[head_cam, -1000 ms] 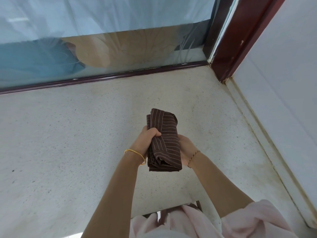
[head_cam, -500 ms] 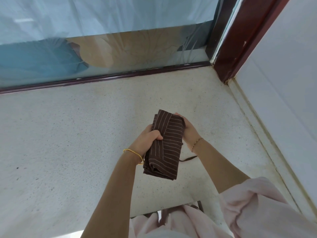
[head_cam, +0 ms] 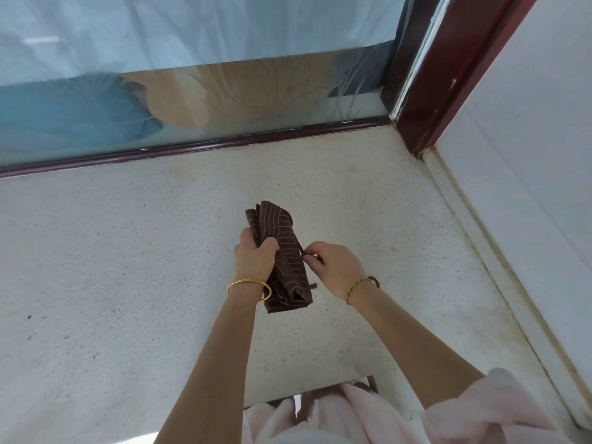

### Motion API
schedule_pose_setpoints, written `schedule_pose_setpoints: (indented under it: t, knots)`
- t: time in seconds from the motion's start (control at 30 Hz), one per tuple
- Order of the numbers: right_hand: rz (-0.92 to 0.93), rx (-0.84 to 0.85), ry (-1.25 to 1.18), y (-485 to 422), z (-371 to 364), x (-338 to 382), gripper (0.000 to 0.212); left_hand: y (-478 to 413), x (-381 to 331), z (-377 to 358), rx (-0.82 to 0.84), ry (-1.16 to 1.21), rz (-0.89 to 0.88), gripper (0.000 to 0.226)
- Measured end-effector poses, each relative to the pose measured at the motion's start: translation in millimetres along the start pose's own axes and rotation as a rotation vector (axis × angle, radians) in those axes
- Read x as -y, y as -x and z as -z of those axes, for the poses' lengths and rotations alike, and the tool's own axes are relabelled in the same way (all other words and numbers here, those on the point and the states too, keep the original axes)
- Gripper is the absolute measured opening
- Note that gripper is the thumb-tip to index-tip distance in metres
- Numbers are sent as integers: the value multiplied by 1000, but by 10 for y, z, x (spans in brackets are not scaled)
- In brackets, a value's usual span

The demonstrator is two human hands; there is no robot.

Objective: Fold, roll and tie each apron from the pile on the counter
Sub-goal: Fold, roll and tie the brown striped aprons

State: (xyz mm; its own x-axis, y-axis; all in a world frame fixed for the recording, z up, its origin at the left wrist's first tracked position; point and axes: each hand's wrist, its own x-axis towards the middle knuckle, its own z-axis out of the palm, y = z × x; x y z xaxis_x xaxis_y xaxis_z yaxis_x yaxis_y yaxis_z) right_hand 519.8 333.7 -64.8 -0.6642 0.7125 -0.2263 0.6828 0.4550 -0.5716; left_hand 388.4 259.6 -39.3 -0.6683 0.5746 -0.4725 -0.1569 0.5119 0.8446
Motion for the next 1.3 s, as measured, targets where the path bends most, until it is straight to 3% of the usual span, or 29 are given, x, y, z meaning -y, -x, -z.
schedule_pose_setpoints:
  t: [0.13, 0.27, 0.4, 0.53, 0.67, 0.8, 0.9, 1.13, 1.2, 1.3]
  knots:
    - [57, -11, 4, 37, 50, 136, 25, -60, 73, -38, -96, -259, -139, 22]
    - [76, -20, -116, 53, 39, 228, 22, -77, 91, -76, -61, -379, -160, 30]
    - [49, -17, -82, 77, -6, 256, 20, -135, 119, -83, 26, -343, -51, 38]
    - [23, -8, 53, 85, -52, 210, 21, -139, 169, -95, 198, -202, 92, 18]
    - [-3, -63, 56, 106, -167, 180, 22, -325, 388, -199, 158, -239, 96, 61]
    - [9, -165, 107, 167, -286, 133, 23, -122, 141, -203, 149, -135, 119, 26]
    - [107, -264, 135, 223, -403, 121, 11, -128, 109, -210, 225, -123, 145, 23]
    - [228, -381, 236, 255, -545, -12, 12, -220, 95, -231, 319, -563, 82, 30]
    - [275, -385, 259, 273, -574, -33, 3, -235, 93, -239, 304, -659, 26, 39]
    - [273, -361, 196, 357, -601, -35, 20, -245, 100, -246, 275, -718, -69, 42]
